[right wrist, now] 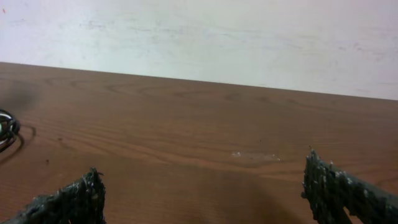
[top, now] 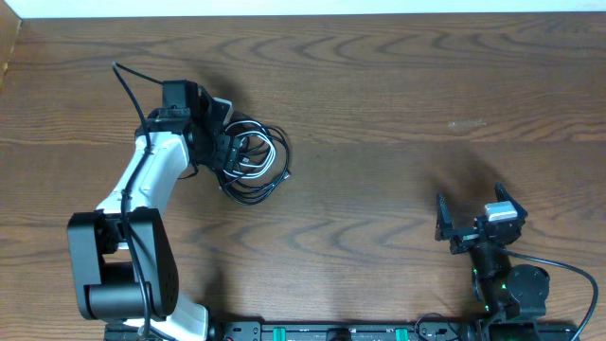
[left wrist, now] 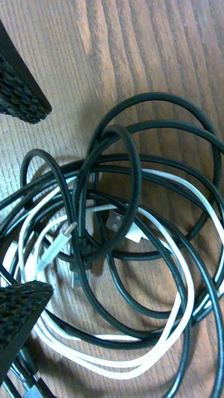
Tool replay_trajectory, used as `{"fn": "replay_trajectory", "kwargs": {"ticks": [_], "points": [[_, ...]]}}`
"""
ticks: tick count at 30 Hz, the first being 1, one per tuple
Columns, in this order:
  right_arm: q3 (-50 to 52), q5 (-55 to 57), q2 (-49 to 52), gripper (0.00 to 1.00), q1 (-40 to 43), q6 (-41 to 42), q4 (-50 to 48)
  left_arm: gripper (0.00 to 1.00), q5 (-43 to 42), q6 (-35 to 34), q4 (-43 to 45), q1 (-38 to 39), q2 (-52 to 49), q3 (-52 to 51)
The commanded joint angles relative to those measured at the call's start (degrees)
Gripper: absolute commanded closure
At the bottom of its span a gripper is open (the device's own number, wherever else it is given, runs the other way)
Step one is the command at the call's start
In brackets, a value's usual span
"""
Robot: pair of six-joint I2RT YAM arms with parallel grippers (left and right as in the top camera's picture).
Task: Untangle cables
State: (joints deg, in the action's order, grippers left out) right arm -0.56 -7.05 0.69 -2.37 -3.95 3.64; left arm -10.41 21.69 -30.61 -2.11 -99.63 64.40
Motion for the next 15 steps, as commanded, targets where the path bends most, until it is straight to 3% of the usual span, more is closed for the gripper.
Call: {"fn": "replay_trajectory", "kwargs": {"ticks": [1,15], "points": [[0.2,-0.4,-0.3,0.01,0.3,0.7,0.0,0.18,-0.6,4.2,-1.1,-1.3,-0.4,-0.6],[0.2,-0.4,-0.3,0.01,0.3,0.7,0.0,0.21,-5.7,7.2,0.9,-1.8,-5.2,-2.1]]}}
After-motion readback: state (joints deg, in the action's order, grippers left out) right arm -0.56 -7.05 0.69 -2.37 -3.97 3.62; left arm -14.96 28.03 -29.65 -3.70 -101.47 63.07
